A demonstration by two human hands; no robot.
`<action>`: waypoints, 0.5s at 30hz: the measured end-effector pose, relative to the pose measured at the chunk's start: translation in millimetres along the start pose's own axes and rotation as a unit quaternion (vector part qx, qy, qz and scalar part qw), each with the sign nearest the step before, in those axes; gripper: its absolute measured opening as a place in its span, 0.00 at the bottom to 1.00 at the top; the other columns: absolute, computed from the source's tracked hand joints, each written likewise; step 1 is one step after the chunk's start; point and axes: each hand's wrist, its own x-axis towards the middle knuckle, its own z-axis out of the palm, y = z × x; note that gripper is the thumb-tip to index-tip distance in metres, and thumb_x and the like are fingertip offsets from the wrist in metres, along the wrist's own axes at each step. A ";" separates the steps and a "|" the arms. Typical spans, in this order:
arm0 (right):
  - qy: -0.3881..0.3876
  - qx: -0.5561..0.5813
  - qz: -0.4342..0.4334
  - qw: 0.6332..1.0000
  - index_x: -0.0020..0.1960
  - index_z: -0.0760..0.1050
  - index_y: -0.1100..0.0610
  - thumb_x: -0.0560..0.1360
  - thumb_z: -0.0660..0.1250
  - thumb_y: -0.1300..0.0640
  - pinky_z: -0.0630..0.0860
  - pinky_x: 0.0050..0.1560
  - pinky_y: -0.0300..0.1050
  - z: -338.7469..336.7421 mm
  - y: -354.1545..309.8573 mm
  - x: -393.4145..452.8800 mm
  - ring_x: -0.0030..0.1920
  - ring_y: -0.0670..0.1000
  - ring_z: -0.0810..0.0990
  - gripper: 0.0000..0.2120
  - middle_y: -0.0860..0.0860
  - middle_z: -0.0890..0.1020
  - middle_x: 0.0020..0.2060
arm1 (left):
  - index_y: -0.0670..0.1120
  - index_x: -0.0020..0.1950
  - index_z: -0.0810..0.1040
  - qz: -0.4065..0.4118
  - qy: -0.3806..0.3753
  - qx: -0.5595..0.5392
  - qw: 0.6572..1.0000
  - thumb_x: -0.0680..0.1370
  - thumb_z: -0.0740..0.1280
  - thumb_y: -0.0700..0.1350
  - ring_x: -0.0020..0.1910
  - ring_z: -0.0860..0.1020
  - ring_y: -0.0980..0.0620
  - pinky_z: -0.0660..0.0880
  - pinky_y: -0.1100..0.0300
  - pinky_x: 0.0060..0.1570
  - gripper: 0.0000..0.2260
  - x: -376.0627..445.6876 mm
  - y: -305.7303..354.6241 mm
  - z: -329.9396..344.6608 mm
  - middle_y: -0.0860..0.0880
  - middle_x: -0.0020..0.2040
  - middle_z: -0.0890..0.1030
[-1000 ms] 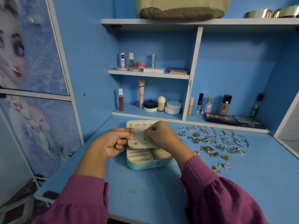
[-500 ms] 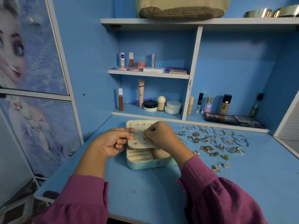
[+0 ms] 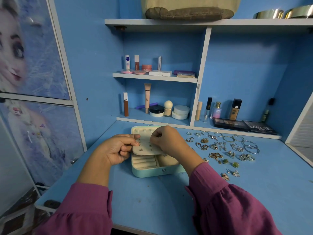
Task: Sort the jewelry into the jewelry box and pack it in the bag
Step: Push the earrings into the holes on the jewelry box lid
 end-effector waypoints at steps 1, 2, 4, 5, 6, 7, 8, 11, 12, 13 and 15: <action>-0.003 -0.005 -0.007 1.000 0.44 0.80 0.57 0.75 0.64 0.58 0.69 0.31 0.39 -0.2 -0.2 0.5 0.33 0.49 0.74 0.06 0.52 0.79 0.37 | 0.42 0.45 0.76 0.000 0.000 -0.001 1.000 0.74 0.60 0.28 0.15 0.60 0.61 0.56 0.71 0.14 0.11 0.2 -0.1 -0.1 0.53 0.23 0.66; -0.007 -0.010 -0.014 1.000 0.44 0.79 0.57 0.76 0.64 0.59 0.69 0.30 0.39 -0.3 -0.4 0.8 0.32 0.48 0.74 0.06 0.52 0.79 0.37 | 0.42 0.45 0.76 0.000 0.001 -0.001 1.000 0.74 0.60 0.28 0.15 0.60 0.61 0.56 0.71 0.14 0.11 0.4 0.0 -0.1 0.53 0.23 0.66; -0.015 -0.027 -0.026 0.999 0.43 0.78 0.55 0.76 0.64 0.59 0.69 0.30 0.39 -0.9 -2.0 1.5 0.32 0.49 0.74 0.06 0.52 0.80 0.38 | 0.42 0.46 0.76 0.000 0.003 0.000 1.000 0.74 0.60 0.27 0.15 0.60 0.61 0.56 0.71 0.14 0.11 0.6 -0.1 -0.3 0.52 0.24 0.66; -0.020 -0.039 -0.028 0.999 0.42 0.78 0.55 0.76 0.64 0.59 0.70 0.32 0.40 -1.1 -3.3 2.1 0.34 0.50 0.75 0.06 0.53 0.81 0.39 | 0.42 0.46 0.76 0.000 0.004 0.000 1.000 0.74 0.60 0.27 0.15 0.60 0.61 0.56 0.71 0.14 0.11 0.8 -0.2 -0.2 0.52 0.24 0.66; -0.025 -0.051 -0.030 0.998 0.43 0.79 0.56 0.76 0.63 0.60 0.72 0.35 0.41 -1.4 -4.8 3.3 0.36 0.52 0.77 0.06 0.54 0.82 0.41 | 0.42 0.46 0.76 0.000 0.005 0.000 1.000 0.74 0.60 0.27 0.15 0.60 0.61 0.56 0.71 0.14 0.11 0.9 -0.3 0.0 0.52 0.24 0.66; -0.032 -0.065 -0.030 0.997 0.45 0.80 0.57 0.75 0.63 0.60 0.73 0.38 0.43 -1.6 -6.3 4.3 0.39 0.53 0.78 0.07 0.55 0.83 0.43 | 0.42 0.46 0.76 0.000 0.007 -0.001 1.000 0.74 0.60 0.27 0.15 0.60 0.61 0.56 0.72 0.14 0.11 1.0 -0.4 0.0 0.52 0.24 0.66; -0.039 -0.082 -0.029 0.995 0.47 0.81 0.58 0.75 0.63 0.60 0.73 0.40 0.43 -1.9 -8.2 4.9 0.42 0.54 0.79 0.08 0.55 0.83 0.45 | 0.42 0.46 0.76 0.000 0.007 -0.003 1.000 0.74 0.60 0.27 0.15 0.60 0.61 0.56 0.72 0.14 0.11 0.9 -0.3 -0.1 0.52 0.24 0.66; -0.040 -0.121 -0.039 0.991 0.50 0.81 0.58 0.75 0.63 0.61 0.74 0.43 0.44 -2.7 -10.2 5.2 0.46 0.55 0.80 0.09 0.56 0.82 0.47 | 0.42 0.46 0.76 0.000 0.008 -0.002 1.000 0.74 0.60 0.27 0.15 0.60 0.61 0.56 0.72 0.15 0.11 0.6 -0.5 -0.1 0.51 0.25 0.66; -0.032 -0.125 -0.048 0.991 0.49 0.81 0.58 0.75 0.63 0.61 0.74 0.43 0.44 -2.8 -9.3 4.7 0.46 0.55 0.80 0.09 0.55 0.82 0.47 | 0.42 0.46 0.76 0.001 0.008 -0.002 1.000 0.74 0.60 0.27 0.15 0.60 0.61 0.55 0.72 0.15 0.12 0.3 -0.5 0.0 0.51 0.25 0.67; -0.026 -0.125 -0.057 0.990 0.49 0.81 0.57 0.75 0.63 0.61 0.74 0.43 0.44 -3.1 -8.1 4.0 0.46 0.54 0.79 0.09 0.54 0.82 0.47 | 0.42 0.46 0.76 0.001 0.009 -0.001 1.000 0.74 0.60 0.27 0.15 0.60 0.61 0.55 0.72 0.14 0.12 0.0 -0.4 0.4 0.52 0.25 0.67; -0.017 -0.121 -0.067 0.990 0.48 0.81 0.57 0.75 0.63 0.60 0.75 0.44 0.44 -3.4 -4.9 2.9 0.46 0.53 0.79 0.08 0.53 0.82 0.46 | 0.42 0.46 0.76 0.001 0.008 0.000 1.000 0.74 0.60 0.27 0.15 0.60 0.61 0.56 0.72 0.14 0.12 -0.6 -0.1 1.0 0.52 0.24 0.67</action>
